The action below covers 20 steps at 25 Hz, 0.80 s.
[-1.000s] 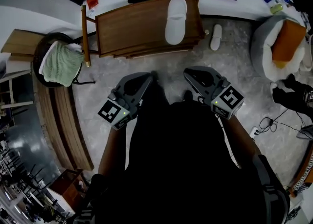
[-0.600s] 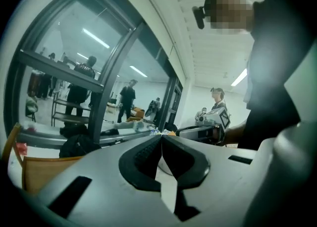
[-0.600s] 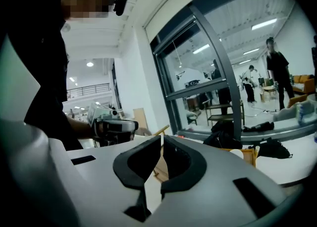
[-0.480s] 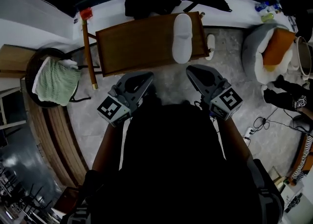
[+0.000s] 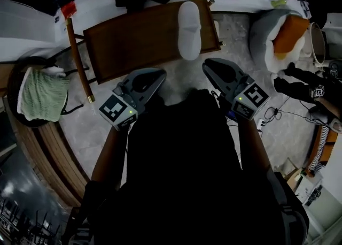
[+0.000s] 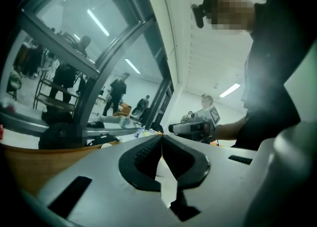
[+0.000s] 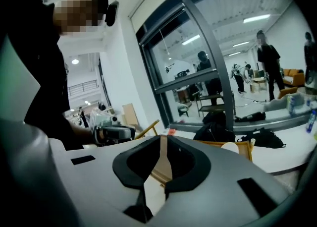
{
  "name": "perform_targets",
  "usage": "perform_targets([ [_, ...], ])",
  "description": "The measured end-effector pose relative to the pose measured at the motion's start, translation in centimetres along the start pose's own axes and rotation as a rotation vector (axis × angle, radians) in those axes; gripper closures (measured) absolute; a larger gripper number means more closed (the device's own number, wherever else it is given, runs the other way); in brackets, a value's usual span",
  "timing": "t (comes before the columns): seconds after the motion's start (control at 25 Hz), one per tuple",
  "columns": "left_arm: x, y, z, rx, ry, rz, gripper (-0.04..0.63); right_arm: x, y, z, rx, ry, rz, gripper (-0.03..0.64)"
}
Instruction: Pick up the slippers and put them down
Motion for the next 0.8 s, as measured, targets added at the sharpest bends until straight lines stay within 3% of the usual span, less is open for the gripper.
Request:
perform_targets([
  [0.12,0.6,0.1,-0.2,-0.007,-0.009,0.019,0.583,-0.3,-0.5,0.3,0.032,-0.016,0.062,0.588],
  [0.44,3.6,-0.4,-1.0,-0.028,-0.009,0.155,0.583,-1.1,-2.6,-1.3,0.062,0.076,0.248,0.588],
  [0.64,5.2,0.2,-3.3,-0.061,0.031,0.216,0.583,-0.8,-2.9,-3.3,0.245,0.079,0.410,0.588],
  [0.8,6.9,0.2,-4.8,-0.091,0.063,0.212,0.583,-0.5,-4.1,-5.1,0.311,0.087,0.439,0.587],
])
Point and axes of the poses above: the fingertips, and each gripper's own axes: x forward along the fingers, y to its left, z out of its top, the point moved 1 cm from there along -x, backward along the fingers, and after that the axes turned 2 degrees about z, right-handed, at the moved point
